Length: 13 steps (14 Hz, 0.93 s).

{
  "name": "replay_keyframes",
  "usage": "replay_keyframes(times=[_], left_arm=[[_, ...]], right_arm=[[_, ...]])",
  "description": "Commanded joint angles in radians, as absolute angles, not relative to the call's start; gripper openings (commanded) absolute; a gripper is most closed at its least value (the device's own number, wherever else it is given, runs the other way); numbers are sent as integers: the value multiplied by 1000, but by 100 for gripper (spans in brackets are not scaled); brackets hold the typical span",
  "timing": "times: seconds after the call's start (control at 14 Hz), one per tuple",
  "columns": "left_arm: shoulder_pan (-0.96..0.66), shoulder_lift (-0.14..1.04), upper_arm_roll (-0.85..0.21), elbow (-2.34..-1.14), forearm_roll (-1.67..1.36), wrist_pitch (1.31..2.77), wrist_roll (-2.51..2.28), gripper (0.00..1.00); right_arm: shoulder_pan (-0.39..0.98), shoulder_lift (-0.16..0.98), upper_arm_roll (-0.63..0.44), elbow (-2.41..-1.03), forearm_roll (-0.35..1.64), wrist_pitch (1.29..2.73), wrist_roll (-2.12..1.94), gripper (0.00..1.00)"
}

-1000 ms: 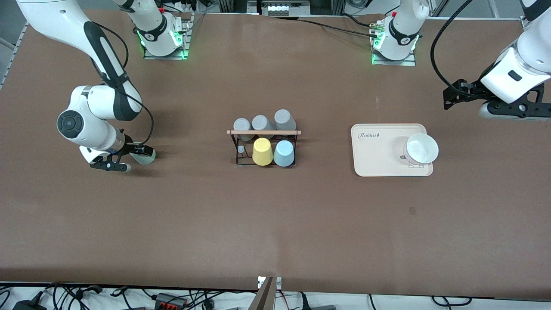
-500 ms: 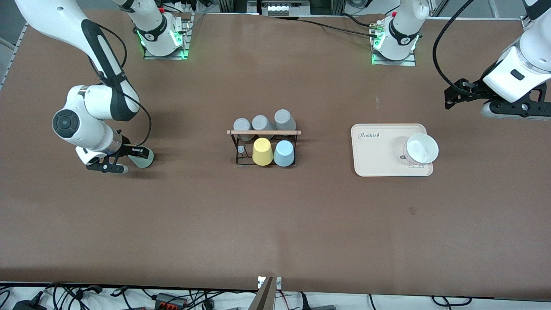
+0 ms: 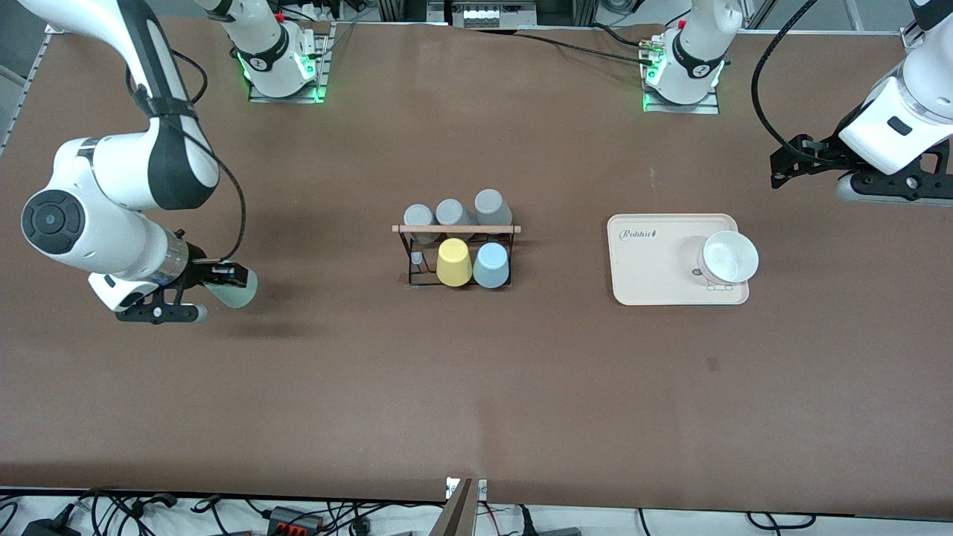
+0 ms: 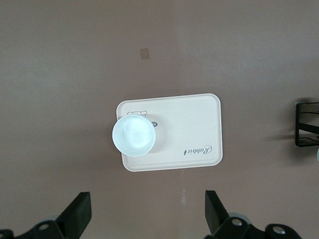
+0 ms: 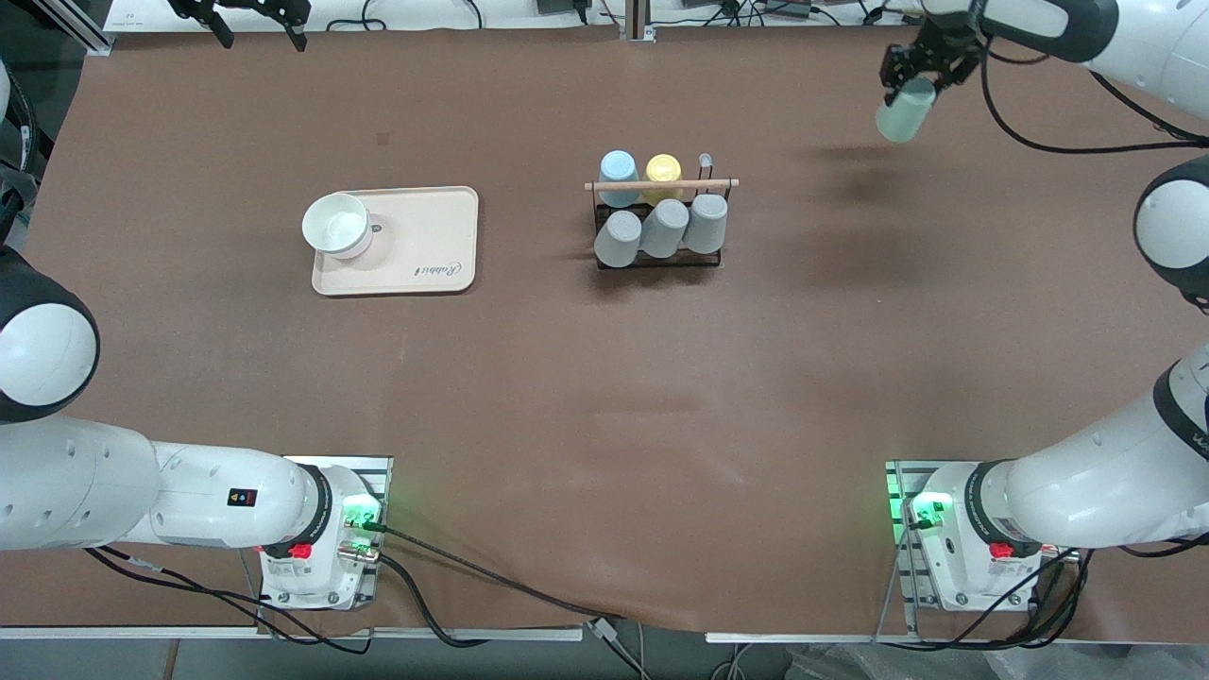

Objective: Hang scattered cups on rack with three cups
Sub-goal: 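Carry the mint cup with the right gripper to the rack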

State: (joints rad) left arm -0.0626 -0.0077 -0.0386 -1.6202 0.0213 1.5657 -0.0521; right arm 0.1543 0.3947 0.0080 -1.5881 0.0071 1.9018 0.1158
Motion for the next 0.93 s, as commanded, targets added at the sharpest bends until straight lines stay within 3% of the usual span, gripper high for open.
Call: replay_keyframes(times=[0.0,0.86], left_arm=[[-61,-21,-32,-1617,-6,1557,-31,100],[-44,-21,-31,-1615,-6,1536,-28,100]], right_arm=[[227,474,3,-1447,23,1825,123,26],[497,555,2,-1339,107,1853,506,26]])
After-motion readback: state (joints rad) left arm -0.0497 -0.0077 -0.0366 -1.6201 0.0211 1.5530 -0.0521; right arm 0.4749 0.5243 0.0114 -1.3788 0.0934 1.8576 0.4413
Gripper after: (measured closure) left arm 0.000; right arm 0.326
